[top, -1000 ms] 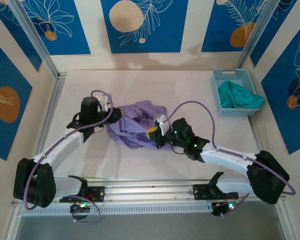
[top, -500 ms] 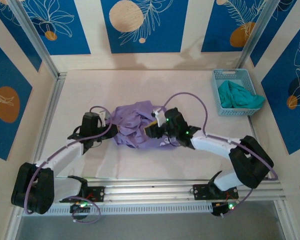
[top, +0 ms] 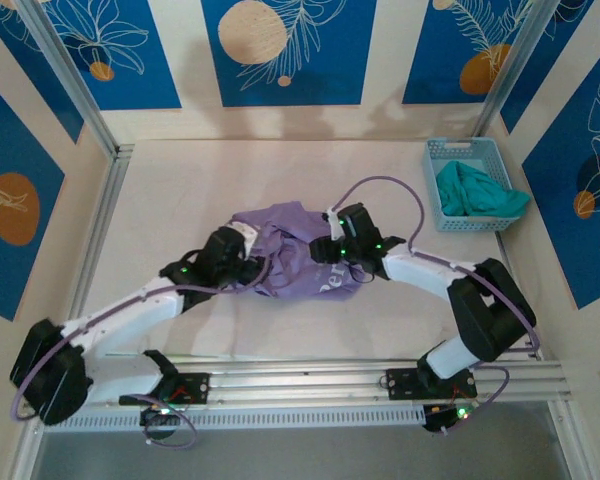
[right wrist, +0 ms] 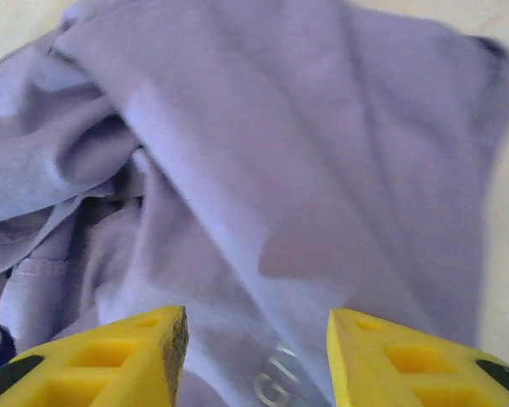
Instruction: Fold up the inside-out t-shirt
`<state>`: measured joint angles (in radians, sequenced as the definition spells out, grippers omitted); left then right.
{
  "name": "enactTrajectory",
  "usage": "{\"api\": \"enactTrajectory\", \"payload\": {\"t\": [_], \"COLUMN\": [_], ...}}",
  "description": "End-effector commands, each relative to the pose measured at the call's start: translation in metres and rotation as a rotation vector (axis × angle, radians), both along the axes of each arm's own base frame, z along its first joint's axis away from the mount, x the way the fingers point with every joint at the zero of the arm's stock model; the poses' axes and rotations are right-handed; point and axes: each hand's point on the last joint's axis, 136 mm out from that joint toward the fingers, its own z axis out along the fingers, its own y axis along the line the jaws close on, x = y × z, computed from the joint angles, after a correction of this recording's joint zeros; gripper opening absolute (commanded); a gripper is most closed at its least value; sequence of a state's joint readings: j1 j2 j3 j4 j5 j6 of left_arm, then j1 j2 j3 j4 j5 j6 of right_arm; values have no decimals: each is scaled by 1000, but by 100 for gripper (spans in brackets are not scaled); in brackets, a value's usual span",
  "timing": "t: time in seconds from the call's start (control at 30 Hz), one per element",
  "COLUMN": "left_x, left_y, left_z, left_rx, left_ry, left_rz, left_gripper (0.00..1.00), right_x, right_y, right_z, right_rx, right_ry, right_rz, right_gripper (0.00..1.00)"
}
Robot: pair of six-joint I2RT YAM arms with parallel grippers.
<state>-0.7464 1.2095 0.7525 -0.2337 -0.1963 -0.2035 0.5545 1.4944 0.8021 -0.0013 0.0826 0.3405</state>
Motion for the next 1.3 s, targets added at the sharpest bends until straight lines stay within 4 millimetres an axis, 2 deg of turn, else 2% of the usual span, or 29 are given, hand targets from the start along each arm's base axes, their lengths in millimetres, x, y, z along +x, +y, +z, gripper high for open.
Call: {"api": "enactTrajectory", "payload": {"t": [0.0, 0.1, 0.27, 0.37, 0.47, 0.53, 0.6, 0.73, 0.8, 0.97, 1.07, 1.1, 1.13, 1.2, 1.27], "left_x": [2, 9, 23, 36, 42, 44, 45, 38, 34, 29, 27, 27, 27, 27, 28], "left_y": [0, -7, -7, 5, 12, 12, 10, -1, -2, 4, 7, 8, 9, 10, 11], "left_z": [-15, -28, -46, -51, -54, -47, -32, -2, 8, 19, 21, 22, 23, 26, 33], "left_rx": [290, 365, 465, 537, 525, 495, 419, 173, 62, -30, -38, -41, -45, -56, -84], "left_ry": [-59, -48, -30, -37, -25, -33, -49, -53, -40, -32, -34, -34, -35, -38, -42], "left_rz": [-83, -98, -80, -16, 6, 13, 17, -5, -10, -2, 6, 6, 8, 15, 26], "left_gripper": [60, 52, 49, 41, 27, 15, 0, 0, 0, 0, 0, 0, 0, 0, 0], "right_x": [-7, -8, -11, -12, -13, -14, -13, -11, 0, 24, 41, 47, 55, 65, 70], "right_y": [-13, -20, -23, -24, -26, -27, -25, -7, -1, 31, 54, 60, 60, 62, 58], "right_z": [9, 10, 8, 7, 7, 7, 12, 21, 22, 20, 13, 10, 7, 9, 24], "right_rx": [61, 84, 106, 109, 108, 99, 103, 93, 46, -2, -20, -29, -48, -47, -19], "right_ry": [32, 40, 53, 55, 53, 48, 19, -56, -85, -145, -141, -138, -137, -124, -140], "right_rz": [-37, -50, -57, -58, -62, -60, -37, 38, 46, 137, 180, 183, 161, 151, 137], "right_gripper": [48, 48, 48, 48, 47, 47, 47, 50, 53, 62, 62, 61, 55, 29, 9]}}
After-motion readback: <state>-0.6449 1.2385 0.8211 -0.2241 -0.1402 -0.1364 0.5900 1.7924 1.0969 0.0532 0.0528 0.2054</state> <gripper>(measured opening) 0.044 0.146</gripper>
